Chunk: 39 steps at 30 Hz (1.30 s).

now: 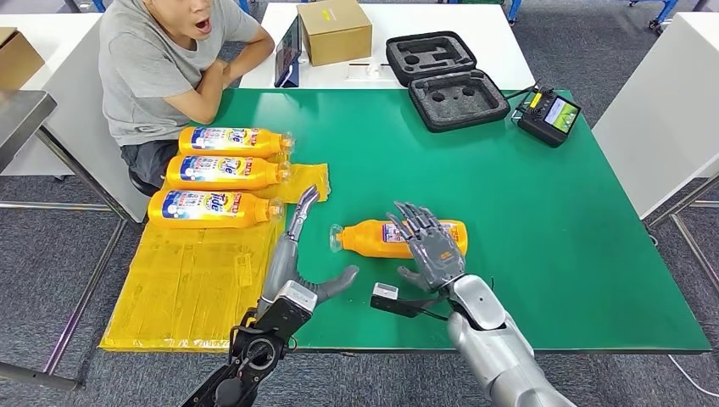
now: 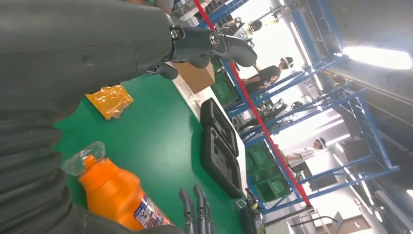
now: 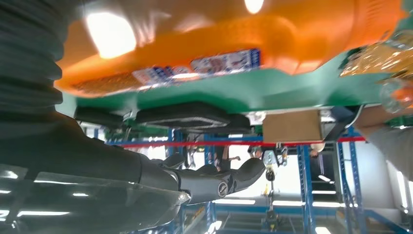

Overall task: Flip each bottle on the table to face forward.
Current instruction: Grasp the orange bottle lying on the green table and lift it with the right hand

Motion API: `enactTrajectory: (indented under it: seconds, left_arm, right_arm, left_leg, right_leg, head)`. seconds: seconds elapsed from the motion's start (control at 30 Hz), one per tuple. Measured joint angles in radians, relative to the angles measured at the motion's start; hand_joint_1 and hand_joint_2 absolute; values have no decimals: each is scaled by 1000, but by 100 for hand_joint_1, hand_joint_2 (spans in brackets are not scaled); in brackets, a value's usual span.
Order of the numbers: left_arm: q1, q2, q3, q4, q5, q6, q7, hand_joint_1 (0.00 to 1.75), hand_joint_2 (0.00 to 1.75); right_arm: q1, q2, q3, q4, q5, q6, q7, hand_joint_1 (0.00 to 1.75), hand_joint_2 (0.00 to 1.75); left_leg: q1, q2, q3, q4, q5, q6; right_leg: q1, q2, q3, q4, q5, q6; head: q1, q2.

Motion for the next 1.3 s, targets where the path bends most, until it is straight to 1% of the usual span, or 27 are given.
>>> enactTrajectory:
  seconds: [0.63,0.83,0.97,1.13,1.3]
  left_arm:
    - [-7,0,0,18,4,9,0,0,175]
    - [-7,0,3,28,-7,-13,0,0,175]
    - [-7,0,13,35,-16,-21,0,0,175]
    - [-2,-1,27,36,-28,-33,0,0,175]
    - [3,-3,33,36,-37,-40,0,0,175]
  right_arm:
    - [-35,30,34,105,-19,-2,-26,0,175]
    - [-45,39,40,122,15,-2,40,0,175]
    - [-43,40,40,119,78,-3,100,0,175]
    - [-28,39,40,86,186,-3,196,0,175]
    - [-13,36,40,54,233,-3,242,0,175]
  left_leg:
    - [0,0,0,0,0,0]
    - [0,0,0,0,0,0]
    - [0,0,0,0,0,0]
    - [0,0,0,0,0,0]
    - [0,0,0,0,0,0]
  right_leg:
    - [0,0,0,0,0,0]
    - [0,0,0,0,0,0]
    - [0,0,0,0,0,0]
    - [0,0,0,0,0,0]
    - [0,0,-1,0,0,0]
  head:
    - [0,0]
    - [0,0]
    - [0,0]
    - [0,0]
    - [0,0]
